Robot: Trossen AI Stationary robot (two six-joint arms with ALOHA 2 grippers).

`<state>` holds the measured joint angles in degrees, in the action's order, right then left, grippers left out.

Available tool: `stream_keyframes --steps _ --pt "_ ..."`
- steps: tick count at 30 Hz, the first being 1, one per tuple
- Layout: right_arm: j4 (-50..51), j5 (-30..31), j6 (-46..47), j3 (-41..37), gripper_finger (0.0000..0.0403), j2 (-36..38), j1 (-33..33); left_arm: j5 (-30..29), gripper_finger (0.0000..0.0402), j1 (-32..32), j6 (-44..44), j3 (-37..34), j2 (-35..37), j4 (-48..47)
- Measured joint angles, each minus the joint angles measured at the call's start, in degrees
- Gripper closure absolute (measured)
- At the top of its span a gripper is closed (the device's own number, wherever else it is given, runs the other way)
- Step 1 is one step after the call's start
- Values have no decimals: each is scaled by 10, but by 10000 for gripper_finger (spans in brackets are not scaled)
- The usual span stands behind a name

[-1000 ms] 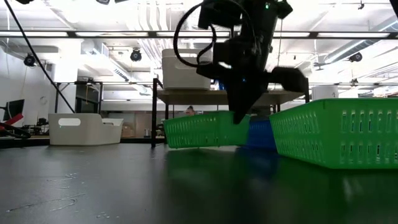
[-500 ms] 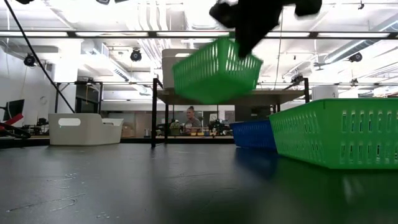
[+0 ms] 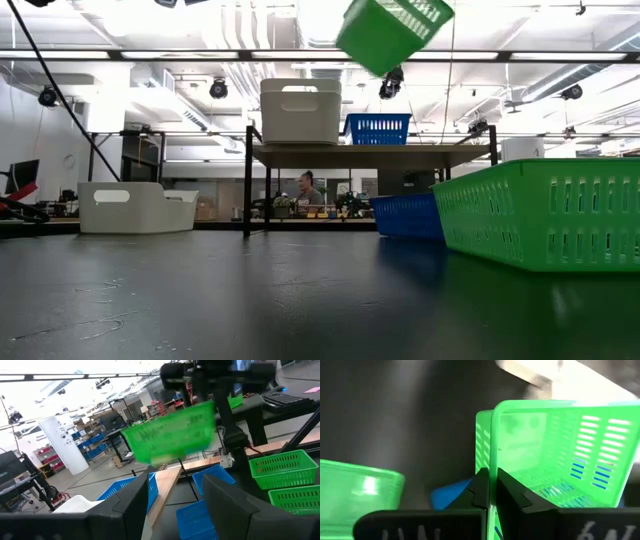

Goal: Stack baskets on shelf by color
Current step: Put the left green bin on the shelf

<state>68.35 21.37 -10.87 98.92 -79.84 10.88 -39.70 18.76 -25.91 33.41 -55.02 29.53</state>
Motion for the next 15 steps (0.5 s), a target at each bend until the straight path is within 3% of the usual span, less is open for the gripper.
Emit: stream_keyframes --steps 5,12,15 --pt "77 95 46 3 394 20 -41 0 231 0 0 1 0 0" --pt "146 96 47 2 394 20 -158 0 231 0 0 0 0 0" --pt "149 61 12 2 394 14 -213 0 231 0 0 1 0 0"
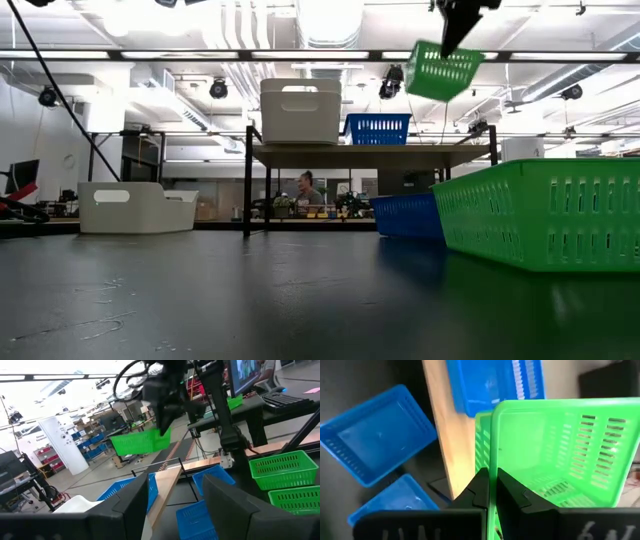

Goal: Stack baskets on shelf by color
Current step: Put the left green bin on the shelf

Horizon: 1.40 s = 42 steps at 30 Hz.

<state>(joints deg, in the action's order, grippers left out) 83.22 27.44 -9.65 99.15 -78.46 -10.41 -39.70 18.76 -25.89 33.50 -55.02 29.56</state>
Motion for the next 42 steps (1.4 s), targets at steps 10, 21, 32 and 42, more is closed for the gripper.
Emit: stream_keyframes --steps 10,21,32,42 --pt "-10 -136 -106 0 394 -39 -129 0 231 0 0 -1 0 -1" --pt "-15 -144 -143 0 394 -95 -149 0 231 0 0 -1 0 -1" --pt "-13 -144 -145 0 394 -122 -149 0 231 0 0 -1 0 -1" --pt "-12 -141 -145 0 394 -124 -149 0 231 0 0 -1 0 -1"
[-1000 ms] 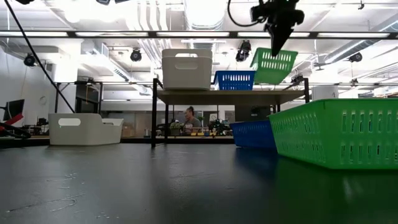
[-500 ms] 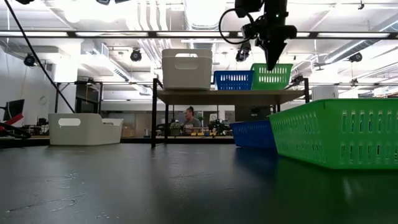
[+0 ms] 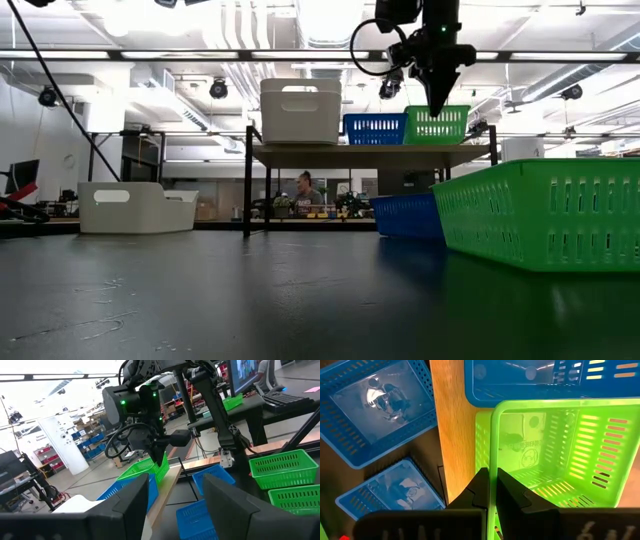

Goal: Stack baskets on shelf by color
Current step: Put the left green bin on the shelf

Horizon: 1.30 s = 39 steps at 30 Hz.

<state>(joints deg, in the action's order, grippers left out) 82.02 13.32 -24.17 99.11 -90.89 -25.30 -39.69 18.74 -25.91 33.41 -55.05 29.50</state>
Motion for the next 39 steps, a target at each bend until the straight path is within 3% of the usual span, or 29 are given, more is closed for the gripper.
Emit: stream_keyframes --steps 18,26,39 --pt "28 21 19 0 335 0 0 0 231 0 0 1 0 0" --pt "48 23 36 -1 337 6 0 0 231 0 0 2 0 0" --pt "52 18 48 -10 385 6 0 1 231 1 0 2 0 0"
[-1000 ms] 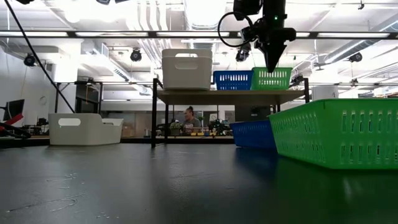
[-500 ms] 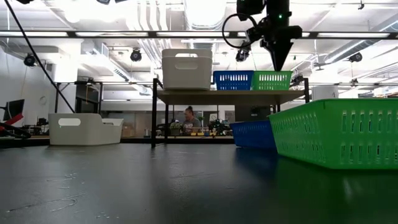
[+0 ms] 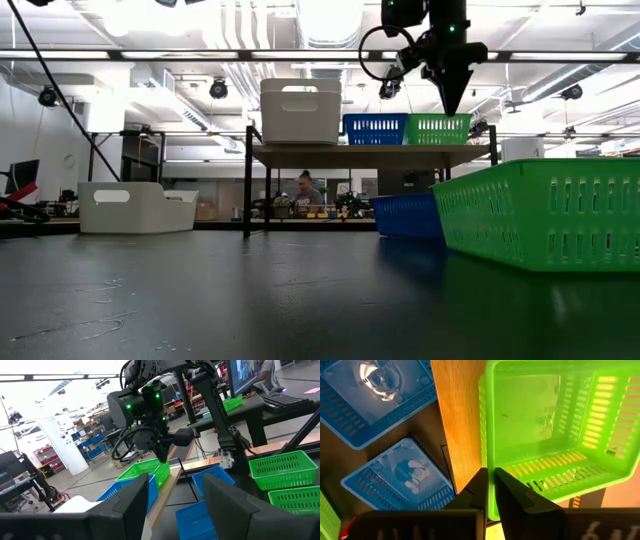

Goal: Stack baskets on shelf by color
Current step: Put the left green bin on the shelf

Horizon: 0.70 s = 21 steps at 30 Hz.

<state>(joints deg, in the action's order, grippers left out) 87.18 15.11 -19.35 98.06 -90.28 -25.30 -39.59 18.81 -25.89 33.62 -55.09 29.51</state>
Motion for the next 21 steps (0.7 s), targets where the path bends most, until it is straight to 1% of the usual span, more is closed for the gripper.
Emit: stream_keyframes --steps 3,9,16,21 --pt "4 0 0 0 392 0 0 2 231 1 0 1 0 0" --pt "12 1 -5 0 393 0 0 2 231 1 0 1 0 0" --pt "22 3 -73 0 393 0 0 3 231 1 0 0 0 0" --pt "17 4 -55 0 393 0 0 3 231 1 0 0 0 0"
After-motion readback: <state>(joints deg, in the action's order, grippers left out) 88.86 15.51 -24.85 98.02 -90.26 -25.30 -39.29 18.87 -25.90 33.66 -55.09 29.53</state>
